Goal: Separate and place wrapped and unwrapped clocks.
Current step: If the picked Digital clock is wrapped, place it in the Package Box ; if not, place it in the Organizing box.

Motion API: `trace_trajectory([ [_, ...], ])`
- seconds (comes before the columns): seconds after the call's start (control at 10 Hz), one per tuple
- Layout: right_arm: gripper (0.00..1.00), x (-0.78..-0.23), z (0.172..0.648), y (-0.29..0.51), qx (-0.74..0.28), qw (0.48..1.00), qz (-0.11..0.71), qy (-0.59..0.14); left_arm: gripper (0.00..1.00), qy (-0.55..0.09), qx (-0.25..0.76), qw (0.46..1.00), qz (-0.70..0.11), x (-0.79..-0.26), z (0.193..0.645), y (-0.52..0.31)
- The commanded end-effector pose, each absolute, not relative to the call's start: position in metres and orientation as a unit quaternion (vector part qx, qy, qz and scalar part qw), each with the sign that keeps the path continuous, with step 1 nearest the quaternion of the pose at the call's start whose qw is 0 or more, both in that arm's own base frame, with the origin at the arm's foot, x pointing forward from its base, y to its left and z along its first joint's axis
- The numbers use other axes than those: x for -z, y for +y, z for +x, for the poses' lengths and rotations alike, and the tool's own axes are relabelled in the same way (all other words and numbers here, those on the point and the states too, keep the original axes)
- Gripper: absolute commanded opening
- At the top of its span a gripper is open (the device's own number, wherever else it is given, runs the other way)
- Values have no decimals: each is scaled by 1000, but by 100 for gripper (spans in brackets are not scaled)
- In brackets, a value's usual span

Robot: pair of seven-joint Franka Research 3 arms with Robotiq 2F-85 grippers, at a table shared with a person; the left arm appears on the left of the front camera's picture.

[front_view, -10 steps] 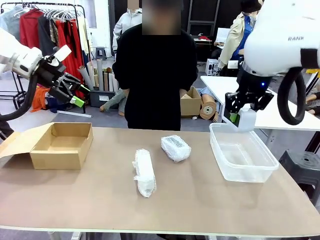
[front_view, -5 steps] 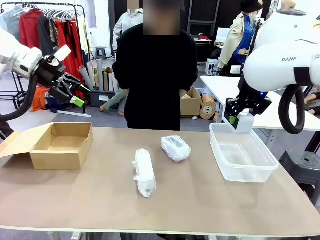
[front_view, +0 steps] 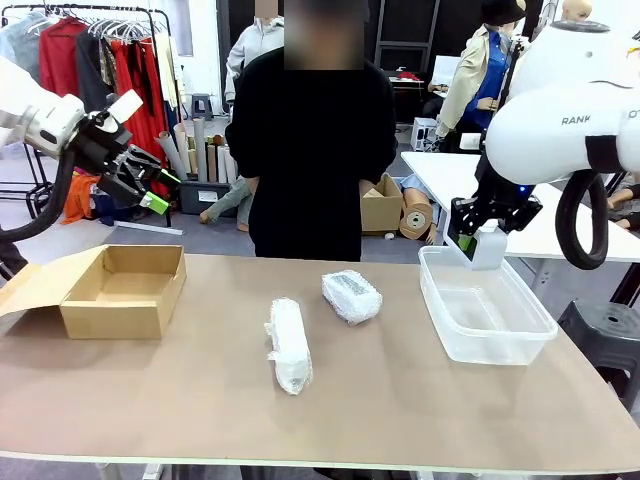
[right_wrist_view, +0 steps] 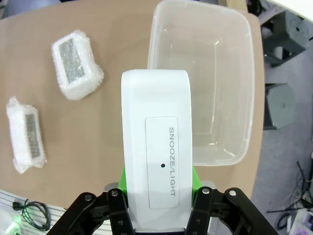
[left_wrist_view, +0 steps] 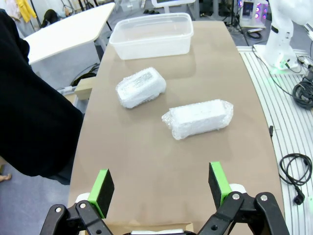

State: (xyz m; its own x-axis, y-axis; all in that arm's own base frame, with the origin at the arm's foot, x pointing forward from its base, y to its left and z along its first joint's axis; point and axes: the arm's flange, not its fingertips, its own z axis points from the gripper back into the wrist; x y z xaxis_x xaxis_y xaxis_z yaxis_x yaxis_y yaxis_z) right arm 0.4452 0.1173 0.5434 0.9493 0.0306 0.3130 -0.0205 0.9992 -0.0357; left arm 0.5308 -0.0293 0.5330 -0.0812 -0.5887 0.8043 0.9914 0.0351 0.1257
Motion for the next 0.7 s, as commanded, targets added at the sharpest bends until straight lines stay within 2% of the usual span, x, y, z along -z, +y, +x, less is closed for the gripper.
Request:
trace_trajectory([
  [0.0, 0, -522, 470, 102, 5, 987, 2, -160, 100, -367, 638, 619, -274, -534, 529, -30],
  [0.4, 0, -477, 500, 67, 14, 988, 20, -153, 100, -367, 638, 619, -274, -534, 529, -30],
  [0.6, 0, -449, 514, 53, 21, 985, -6, -171, 100, -367, 638, 619, -274, -534, 529, -30],
])
